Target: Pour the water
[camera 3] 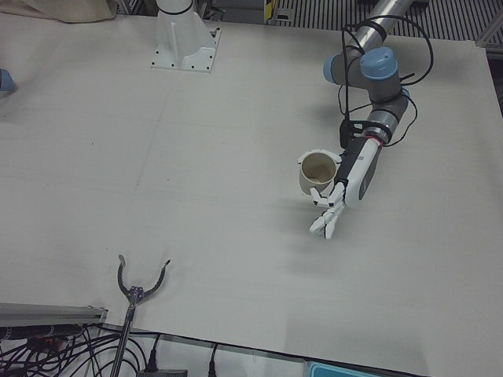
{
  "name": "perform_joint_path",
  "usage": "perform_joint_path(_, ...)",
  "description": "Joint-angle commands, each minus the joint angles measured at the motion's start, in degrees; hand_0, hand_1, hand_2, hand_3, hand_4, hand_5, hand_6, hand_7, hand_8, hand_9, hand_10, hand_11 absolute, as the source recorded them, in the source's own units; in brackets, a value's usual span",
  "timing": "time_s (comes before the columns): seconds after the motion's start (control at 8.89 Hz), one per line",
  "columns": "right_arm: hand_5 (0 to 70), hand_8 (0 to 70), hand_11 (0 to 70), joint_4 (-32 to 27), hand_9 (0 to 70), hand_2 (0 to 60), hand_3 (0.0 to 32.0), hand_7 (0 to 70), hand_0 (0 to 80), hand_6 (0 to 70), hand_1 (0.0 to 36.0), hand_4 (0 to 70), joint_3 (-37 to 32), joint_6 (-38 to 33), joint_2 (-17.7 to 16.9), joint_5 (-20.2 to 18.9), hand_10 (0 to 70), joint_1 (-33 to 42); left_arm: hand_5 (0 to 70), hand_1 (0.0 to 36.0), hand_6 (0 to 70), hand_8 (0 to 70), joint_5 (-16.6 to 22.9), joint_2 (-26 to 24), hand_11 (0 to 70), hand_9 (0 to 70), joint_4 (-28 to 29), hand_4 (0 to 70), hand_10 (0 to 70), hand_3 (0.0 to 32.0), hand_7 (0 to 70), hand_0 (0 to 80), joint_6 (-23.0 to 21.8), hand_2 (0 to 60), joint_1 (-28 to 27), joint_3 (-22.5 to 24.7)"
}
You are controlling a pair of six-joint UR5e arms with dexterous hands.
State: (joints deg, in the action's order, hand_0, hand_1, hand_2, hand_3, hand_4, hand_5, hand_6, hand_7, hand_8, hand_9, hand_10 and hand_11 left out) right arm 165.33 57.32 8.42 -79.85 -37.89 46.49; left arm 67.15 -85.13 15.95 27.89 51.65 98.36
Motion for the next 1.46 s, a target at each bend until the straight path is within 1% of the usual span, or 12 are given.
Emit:
perform_joint_path(0.0, 70.0, 52.3, 55.4, 0.1, 70.0, 60.0, 0.0, 69.5, 50.8, 54.5, 36.0, 27.7, 1.6, 0.0, 0.3, -0.1, 38.2, 0.3, 70.0, 36.0, 6.3, 0.2, 0.1, -2.4, 12.9, 1.5, -0.8, 15.9, 7.1, 0.0, 12.9, 41.1, 0.1, 60.0, -0.1, -0.1)
perform_joint_path(0.11, 70.0, 50.3, 52.7, 0.1, 68.1, 60.0, 0.0, 66.5, 52.0, 52.5, 36.0, 26.6, 2.2, 0.0, 0.3, -0.1, 36.1, 0.7, 70.0, 36.0, 6.3, 0.2, 0.4, -5.7, 12.8, 1.5, -2.8, 16.0, 7.0, 0.0, 13.0, 41.0, 0.1, 60.0, -0.2, 0.8)
perform_joint_path(0.22, 70.0, 47.7, 49.0, 0.2, 64.4, 60.0, 0.0, 63.5, 53.8, 50.5, 36.0, 25.1, 3.5, 0.0, 0.2, -0.3, 33.0, 1.0, 70.0, 36.0, 6.5, 0.3, 3.7, -11.2, 12.7, 1.4, -7.2, 16.5, 6.9, 0.0, 13.3, 41.1, 0.1, 60.0, -1.0, 0.9)
perform_joint_path(0.34, 70.0, 45.5, 46.6, 0.2, 61.3, 60.0, 0.0, 61.2, 55.2, 48.7, 36.0, 24.1, 4.5, 0.1, 0.1, -0.3, 31.1, 1.6, 70.0, 36.0, 6.9, 0.3, 8.5, -18.8, 12.5, 1.4, -12.6, 19.0, 6.8, 0.0, 13.8, 42.4, 0.1, 60.0, -1.6, 0.2)
perform_joint_path(0.45, 70.0, 41.5, 42.5, 0.2, 55.7, 60.0, 0.0, 57.1, 57.4, 45.6, 36.0, 23.0, 5.1, 0.1, 0.0, -0.4, 27.8, 2.4, 70.0, 36.0, 7.2, 0.4, 10.1, -23.7, 12.6, 1.4, -15.4, 18.8, 6.9, 0.0, 14.3, 41.7, 0.2, 60.0, -2.0, -0.7)
perform_joint_path(0.56, 70.0, 37.1, 39.6, 0.2, 50.2, 60.0, 0.0, 52.8, 58.8, 42.4, 36.0, 22.4, 6.5, 0.4, -0.1, -0.5, 25.4, 3.3, 70.0, 36.0, 7.1, 0.4, 10.1, -26.9, 12.9, 1.4, -17.5, 16.6, 7.2, 0.0, 14.2, 39.4, 0.3, 60.0, -3.9, -1.1)
perform_joint_path(0.67, 70.0, 35.2, 39.1, 0.1, 47.9, 60.0, 0.0, 51.0, 59.7, 41.3, 36.0, 21.8, 8.1, 0.5, -0.6, -0.6, 25.0, 4.2, 70.0, 36.0, 7.4, 0.4, 10.1, -30.0, 13.2, 1.8, -20.0, 16.9, 7.4, 0.0, 14.7, 39.5, 0.4, 60.0, -7.3, -1.2)
perform_joint_path(0.9, 70.0, 35.5, 39.4, 0.1, 48.2, 60.0, 0.0, 51.5, 59.5, 41.7, 36.0, 21.8, 10.9, 0.9, -1.1, -0.7, 25.1, 5.1, 70.0, 36.0, 7.6, 0.5, 9.8, -34.6, 13.4, 2.0, -23.7, 17.4, 7.5, 0.0, 15.0, 39.6, 0.6, 60.0, -13.7, -1.8)
perform_joint_path(1.01, 70.0, 35.1, 39.1, 0.1, 47.7, 60.0, 0.0, 51.5, 59.7, 41.4, 36.0, 21.8, 11.5, 0.9, -1.7, -0.7, 24.9, 5.2, 70.0, 36.0, 7.6, 0.5, 9.8, -38.1, 13.4, 1.9, -24.9, 17.7, 7.5, 0.0, 14.9, 39.7, 2.5, 60.0, -15.9, -2.3)
perform_joint_path(1.12, 70.0, 34.5, 38.7, 0.1, 47.0, 60.0, 0.0, 51.1, 60.7, 41.1, 36.0, 21.0, 11.9, 0.9, -1.8, -0.7, 24.5, 5.1, 70.0, 36.0, 7.5, 0.5, 9.7, -41.3, 13.4, 2.0, -25.3, 18.1, 7.5, 0.0, 15.0, 39.9, 6.1, 60.0, -18.6, -2.5)
perform_joint_path(1.24, 70.0, 33.9, 38.0, 0.1, 46.2, 60.0, 0.0, 50.0, 61.3, 40.4, 36.0, 20.1, 12.6, 1.3, -1.8, -0.8, 24.0, 5.2, 70.0, 36.0, 7.4, 0.4, 9.5, -44.1, 13.3, 2.1, -24.6, 19.3, 7.5, 0.0, 15.0, 40.1, 9.3, 60.0, -20.5, -4.6)
perform_joint_path(1.35, 70.0, 33.6, 37.9, 0.1, 45.9, 60.0, 0.0, 49.7, 61.4, 40.1, 36.0, 19.7, 13.0, 4.1, -0.5, -1.0, 23.9, 5.4, 70.0, 36.0, 7.6, 0.5, 9.5, -46.8, 13.6, 2.3, -23.3, 21.2, 7.7, 0.0, 15.2, 40.7, 9.5, 60.0, -20.7, -8.3)
